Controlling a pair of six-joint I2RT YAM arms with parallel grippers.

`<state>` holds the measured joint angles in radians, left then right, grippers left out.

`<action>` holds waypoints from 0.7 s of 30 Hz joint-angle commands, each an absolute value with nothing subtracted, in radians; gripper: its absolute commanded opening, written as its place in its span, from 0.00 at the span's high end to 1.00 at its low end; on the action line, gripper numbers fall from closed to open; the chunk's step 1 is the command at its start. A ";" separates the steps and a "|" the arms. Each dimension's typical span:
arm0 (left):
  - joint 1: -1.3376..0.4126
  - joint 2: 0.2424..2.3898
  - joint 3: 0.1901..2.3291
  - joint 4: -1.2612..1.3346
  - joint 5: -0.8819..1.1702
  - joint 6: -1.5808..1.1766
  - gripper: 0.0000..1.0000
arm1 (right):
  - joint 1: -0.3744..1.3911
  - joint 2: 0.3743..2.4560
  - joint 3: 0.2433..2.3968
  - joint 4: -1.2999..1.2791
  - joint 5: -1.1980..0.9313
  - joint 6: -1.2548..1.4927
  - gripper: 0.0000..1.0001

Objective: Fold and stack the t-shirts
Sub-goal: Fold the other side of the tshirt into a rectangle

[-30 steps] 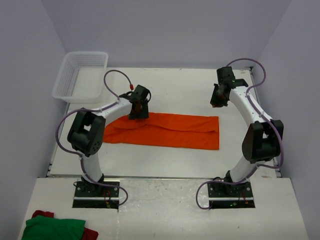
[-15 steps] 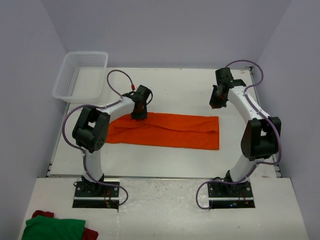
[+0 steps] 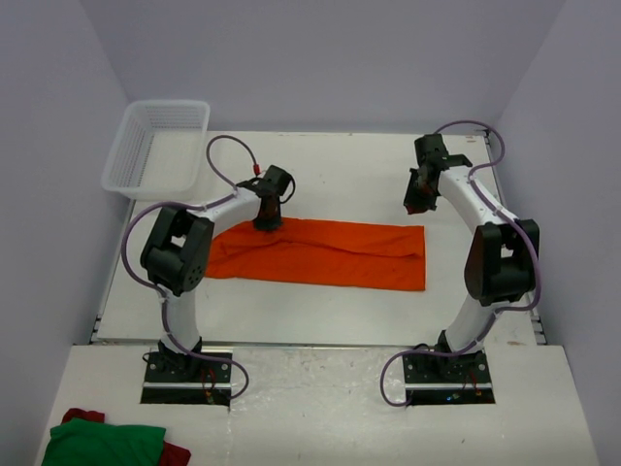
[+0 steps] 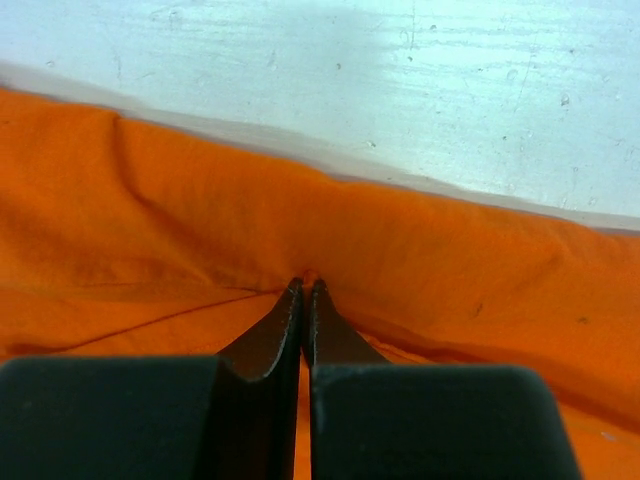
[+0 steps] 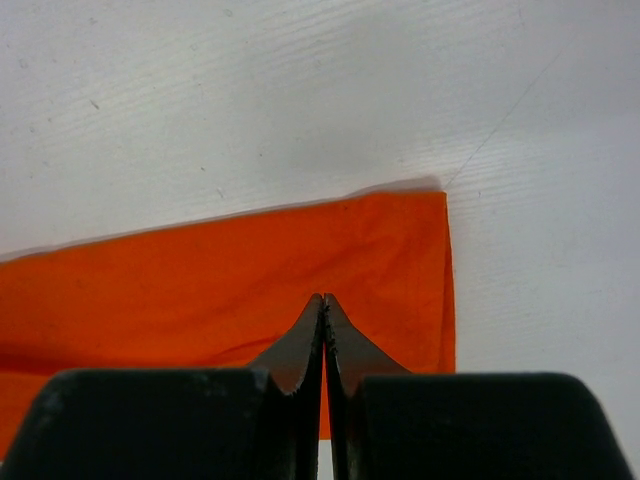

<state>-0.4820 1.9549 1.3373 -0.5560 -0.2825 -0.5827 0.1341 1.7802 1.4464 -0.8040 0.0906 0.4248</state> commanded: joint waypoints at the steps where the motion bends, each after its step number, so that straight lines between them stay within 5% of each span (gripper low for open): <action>1: -0.486 1.859 1.316 -0.552 -0.336 -0.584 1.00 | 0.143 1.782 1.459 -0.792 0.083 0.414 1.00; 21: -0.741 1.632 1.057 -0.613 -0.428 -0.833 1.00 | 0.155 1.824 1.462 -0.790 0.089 0.414 1.00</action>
